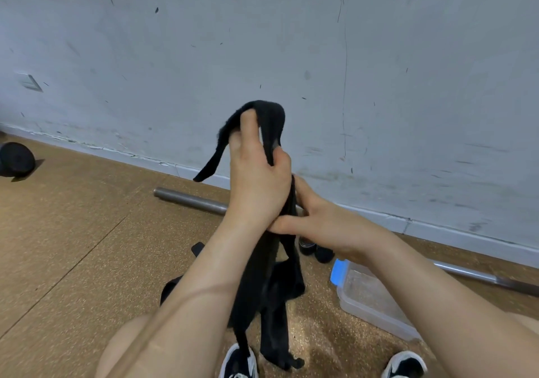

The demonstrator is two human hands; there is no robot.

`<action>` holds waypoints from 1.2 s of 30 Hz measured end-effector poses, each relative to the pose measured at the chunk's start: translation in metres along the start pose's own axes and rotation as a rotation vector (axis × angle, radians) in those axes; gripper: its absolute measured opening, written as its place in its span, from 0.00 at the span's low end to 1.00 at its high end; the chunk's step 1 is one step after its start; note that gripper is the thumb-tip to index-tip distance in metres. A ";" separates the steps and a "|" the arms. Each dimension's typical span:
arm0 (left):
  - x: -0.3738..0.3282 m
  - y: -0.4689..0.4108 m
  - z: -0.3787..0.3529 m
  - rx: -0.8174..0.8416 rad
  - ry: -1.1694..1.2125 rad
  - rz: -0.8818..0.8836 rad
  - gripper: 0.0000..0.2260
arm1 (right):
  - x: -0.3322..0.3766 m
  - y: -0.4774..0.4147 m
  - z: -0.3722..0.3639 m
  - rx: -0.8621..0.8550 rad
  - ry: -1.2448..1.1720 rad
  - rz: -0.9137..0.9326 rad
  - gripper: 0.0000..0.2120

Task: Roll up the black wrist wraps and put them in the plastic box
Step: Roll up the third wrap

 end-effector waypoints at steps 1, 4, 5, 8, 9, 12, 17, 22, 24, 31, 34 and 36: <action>0.000 -0.001 -0.004 0.048 0.009 -0.011 0.24 | -0.003 -0.001 -0.001 -0.008 0.013 -0.010 0.33; 0.004 -0.002 -0.016 0.190 0.142 0.034 0.25 | -0.011 -0.007 0.005 -0.104 0.024 -0.050 0.20; 0.006 -0.003 -0.017 0.212 0.181 0.055 0.22 | -0.013 -0.007 0.008 -0.113 0.030 -0.073 0.15; 0.016 -0.010 -0.010 0.220 0.251 0.105 0.19 | -0.018 -0.002 0.019 -0.123 0.046 -0.170 0.09; 0.019 -0.013 -0.004 0.203 0.207 0.102 0.19 | -0.019 0.002 0.022 -0.119 0.048 -0.200 0.11; 0.030 -0.021 0.011 0.161 0.020 0.116 0.21 | -0.016 0.010 0.025 -0.073 0.035 -0.209 0.15; 0.053 -0.021 0.004 0.273 0.012 0.256 0.34 | -0.009 0.013 0.013 0.115 -0.132 -0.113 0.13; 0.059 -0.015 0.001 0.299 0.089 0.336 0.25 | -0.007 0.009 0.026 -0.027 -0.359 -0.047 0.09; 0.059 -0.010 -0.001 0.307 0.078 0.368 0.26 | -0.005 0.009 0.033 -0.079 -0.399 -0.001 0.10; 0.049 0.013 -0.032 0.610 0.236 0.437 0.17 | 0.002 0.011 0.054 -0.342 -0.560 0.166 0.12; 0.046 0.019 -0.048 0.682 0.280 0.373 0.13 | 0.001 0.013 0.061 -0.436 -0.544 0.191 0.10; 0.045 0.022 -0.058 0.708 0.312 0.338 0.14 | 0.001 0.015 0.065 -0.487 -0.536 0.216 0.08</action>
Point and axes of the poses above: each hand's wrist, its own y-axis away from the middle knuckle, its own z-axis out of the back of the hand, x = y × z, the point moved 9 cm from there along -y, towards the middle knuckle, and after that the axes turned 9 degrees about x, right-handed, at the moved point
